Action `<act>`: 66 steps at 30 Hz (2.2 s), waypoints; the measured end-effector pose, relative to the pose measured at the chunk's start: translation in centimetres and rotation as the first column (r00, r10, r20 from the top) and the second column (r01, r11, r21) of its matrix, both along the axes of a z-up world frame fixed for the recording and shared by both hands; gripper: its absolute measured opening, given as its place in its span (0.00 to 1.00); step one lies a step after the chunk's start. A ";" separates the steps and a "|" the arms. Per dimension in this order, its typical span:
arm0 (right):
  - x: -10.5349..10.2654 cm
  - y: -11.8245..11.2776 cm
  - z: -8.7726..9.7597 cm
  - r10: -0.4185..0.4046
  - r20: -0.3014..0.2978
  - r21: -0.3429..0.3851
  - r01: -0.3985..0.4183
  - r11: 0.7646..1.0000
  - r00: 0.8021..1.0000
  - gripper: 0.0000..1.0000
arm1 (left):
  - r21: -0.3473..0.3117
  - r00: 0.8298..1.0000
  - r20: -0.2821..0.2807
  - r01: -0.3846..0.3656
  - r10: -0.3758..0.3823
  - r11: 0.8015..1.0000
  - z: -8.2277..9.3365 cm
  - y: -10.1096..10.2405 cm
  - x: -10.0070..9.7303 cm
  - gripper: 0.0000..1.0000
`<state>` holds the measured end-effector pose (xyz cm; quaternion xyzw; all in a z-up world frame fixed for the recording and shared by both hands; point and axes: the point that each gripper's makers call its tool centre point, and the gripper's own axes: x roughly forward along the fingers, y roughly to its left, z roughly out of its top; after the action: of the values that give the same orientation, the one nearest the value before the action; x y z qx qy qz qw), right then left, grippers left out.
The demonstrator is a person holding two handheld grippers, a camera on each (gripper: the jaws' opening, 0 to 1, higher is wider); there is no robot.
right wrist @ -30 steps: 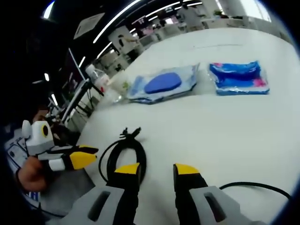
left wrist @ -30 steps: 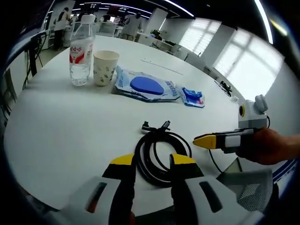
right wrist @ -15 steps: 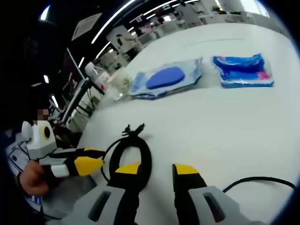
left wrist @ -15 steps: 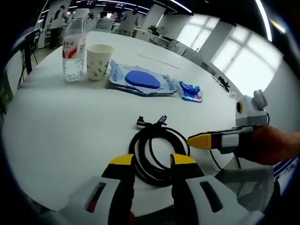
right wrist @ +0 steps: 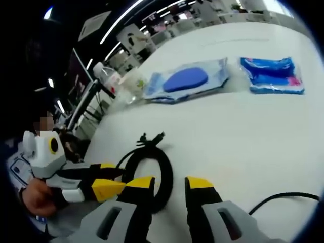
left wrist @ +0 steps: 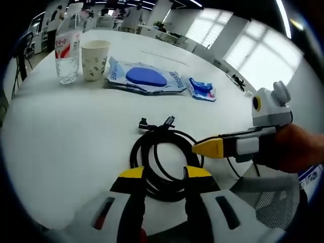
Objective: Arrange the tabletop items into an orderly group along one side of the table until the central work area is clear of visible clutter.
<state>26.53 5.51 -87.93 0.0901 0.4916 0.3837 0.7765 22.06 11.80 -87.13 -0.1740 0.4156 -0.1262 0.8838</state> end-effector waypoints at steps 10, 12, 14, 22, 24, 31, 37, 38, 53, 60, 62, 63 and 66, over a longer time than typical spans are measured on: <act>-0.5 1.0 -0.2 0.018 0.001 -0.052 -0.017 0.998 1.000 0.16 | 0.000 1.000 -0.016 0.007 -0.007 1.000 -0.6 -0.2 0.3 0.18; -0.4 0.9 -0.3 0.007 0.000 -0.066 -0.007 0.998 1.000 0.15 | 0.002 1.000 -0.019 0.002 -0.002 1.000 -0.9 0.1 0.4 0.15; -0.3 0.8 -0.4 0.006 0.005 -0.084 -0.005 0.996 1.000 0.14 | 0.001 1.000 -0.024 -0.007 0.007 1.000 -1.0 0.3 0.4 0.10; 0.1 0.2 -0.7 -0.075 -0.011 -0.115 0.073 0.991 0.997 0.04 | -0.054 1.000 -0.018 -0.001 0.000 0.999 -0.8 0.3 0.6 0.07; 0.0 0.2 -0.5 -0.068 0.006 -0.128 0.068 0.989 0.998 0.03 | -0.060 1.000 -0.018 0.001 -0.002 0.998 -0.7 0.1 0.6 0.06; 0.1 -0.2 -0.3 -0.075 0.015 -0.136 0.076 0.988 0.997 0.02 | -0.081 1.000 0.004 0.026 -0.026 0.996 -0.5 0.2 0.8 0.04; -0.2 -0.6 0.1 -0.105 0.013 -0.125 0.106 0.987 0.994 0.02 | -0.092 0.998 0.019 0.064 -0.063 0.994 0.1 -0.2 1.1 0.03; -0.3 -0.6 0.2 -0.107 0.013 -0.124 0.108 0.986 0.994 0.02 | -0.094 0.998 0.020 0.067 -0.065 0.993 0.1 -0.2 1.1 0.03; -0.2 -2.0 0.7 -0.166 0.029 -0.131 0.168 0.977 0.986 0.01 | -0.104 0.987 0.047 0.159 -0.155 0.982 0.9 -1.4 1.5 0.02; -0.5 -2.4 1.0 -0.197 0.037 -0.128 0.200 0.971 0.980 0.01 | -0.102 0.981 0.048 0.192 -0.188 0.976 1.1 -1.8 1.6 0.02; -0.6 -2.8 1.1 -0.205 0.038 -0.128 0.208 0.970 0.978 0.01 | -0.094 0.977 0.051 0.212 -0.208 0.973 1.3 -2.3 1.7 0.02; -0.5 -3.0 1.0 -0.209 0.038 -0.128 0.212 0.969 0.977 0.01 | -0.091 0.975 0.051 0.220 -0.216 0.971 1.4 -2.5 1.7 0.02; -0.4 -3.6 0.9 -0.221 0.038 -0.127 0.224 0.966 0.975 0.01 | -0.084 0.968 0.052 0.250 -0.246 0.965 1.3 -3.1 1.7 0.02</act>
<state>26.10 1.86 -87.00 0.0891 0.4931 0.2622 0.8247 23.80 8.69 -85.84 -0.1576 0.4099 -0.2578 0.8607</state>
